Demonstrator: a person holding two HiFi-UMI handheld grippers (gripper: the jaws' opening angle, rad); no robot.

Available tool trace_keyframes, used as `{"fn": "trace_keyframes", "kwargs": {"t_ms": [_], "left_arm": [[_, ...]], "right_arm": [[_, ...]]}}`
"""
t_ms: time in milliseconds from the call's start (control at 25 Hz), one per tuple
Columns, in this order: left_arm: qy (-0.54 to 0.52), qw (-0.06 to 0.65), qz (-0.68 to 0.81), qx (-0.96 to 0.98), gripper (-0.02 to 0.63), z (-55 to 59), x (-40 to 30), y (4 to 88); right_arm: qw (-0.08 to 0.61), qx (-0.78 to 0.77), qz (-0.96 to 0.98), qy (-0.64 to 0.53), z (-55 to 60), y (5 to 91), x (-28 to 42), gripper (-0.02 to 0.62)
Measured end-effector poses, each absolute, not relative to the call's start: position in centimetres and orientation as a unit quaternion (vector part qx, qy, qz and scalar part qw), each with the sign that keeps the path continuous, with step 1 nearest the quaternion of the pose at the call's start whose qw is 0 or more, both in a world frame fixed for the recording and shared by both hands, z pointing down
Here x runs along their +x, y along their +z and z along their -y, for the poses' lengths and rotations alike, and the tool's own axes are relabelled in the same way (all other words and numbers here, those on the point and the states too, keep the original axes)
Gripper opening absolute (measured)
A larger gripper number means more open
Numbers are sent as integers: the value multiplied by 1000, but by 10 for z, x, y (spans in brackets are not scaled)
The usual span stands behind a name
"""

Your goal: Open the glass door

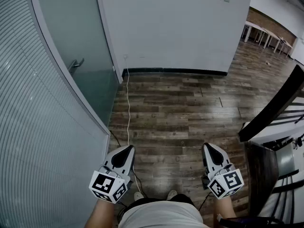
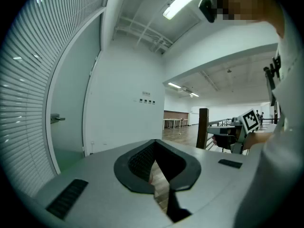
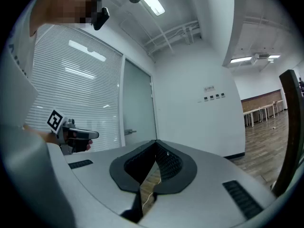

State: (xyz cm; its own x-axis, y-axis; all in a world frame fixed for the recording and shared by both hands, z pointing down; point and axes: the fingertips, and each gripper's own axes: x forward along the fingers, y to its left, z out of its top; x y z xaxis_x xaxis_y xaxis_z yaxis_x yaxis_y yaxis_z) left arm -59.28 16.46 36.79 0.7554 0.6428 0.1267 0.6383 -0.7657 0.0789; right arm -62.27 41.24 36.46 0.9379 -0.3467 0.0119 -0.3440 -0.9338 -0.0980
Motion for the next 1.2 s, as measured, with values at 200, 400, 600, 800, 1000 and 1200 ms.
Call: {"fn": "trace_keyframes", "kwargs": {"t_ms": [200,400,600,800,1000,1200], "left_arm": [[76,16,-329,941,0,-203,-596,372],[81,17,-321,943,0,-230,-599,378],[72,14,-320,945,0,-242,-585,374],[73,17,-324,943,0,-243,-565,384],[76,30,-332,940,0,-244,-520,386],[81,31,-334,939,0,-234,-466,384]], "right_arm": [[50,-981,-186,-24,-458,372,-616,2],[61,-978,-198,-36,-480,380,-610,2],[59,-976,-207,-36,-488,383,-600,2],[54,-976,-208,-34,-487,391,-584,2],[45,-976,-211,-40,-481,391,-547,2],[45,-975,-211,-44,-469,389,-496,2]]}}
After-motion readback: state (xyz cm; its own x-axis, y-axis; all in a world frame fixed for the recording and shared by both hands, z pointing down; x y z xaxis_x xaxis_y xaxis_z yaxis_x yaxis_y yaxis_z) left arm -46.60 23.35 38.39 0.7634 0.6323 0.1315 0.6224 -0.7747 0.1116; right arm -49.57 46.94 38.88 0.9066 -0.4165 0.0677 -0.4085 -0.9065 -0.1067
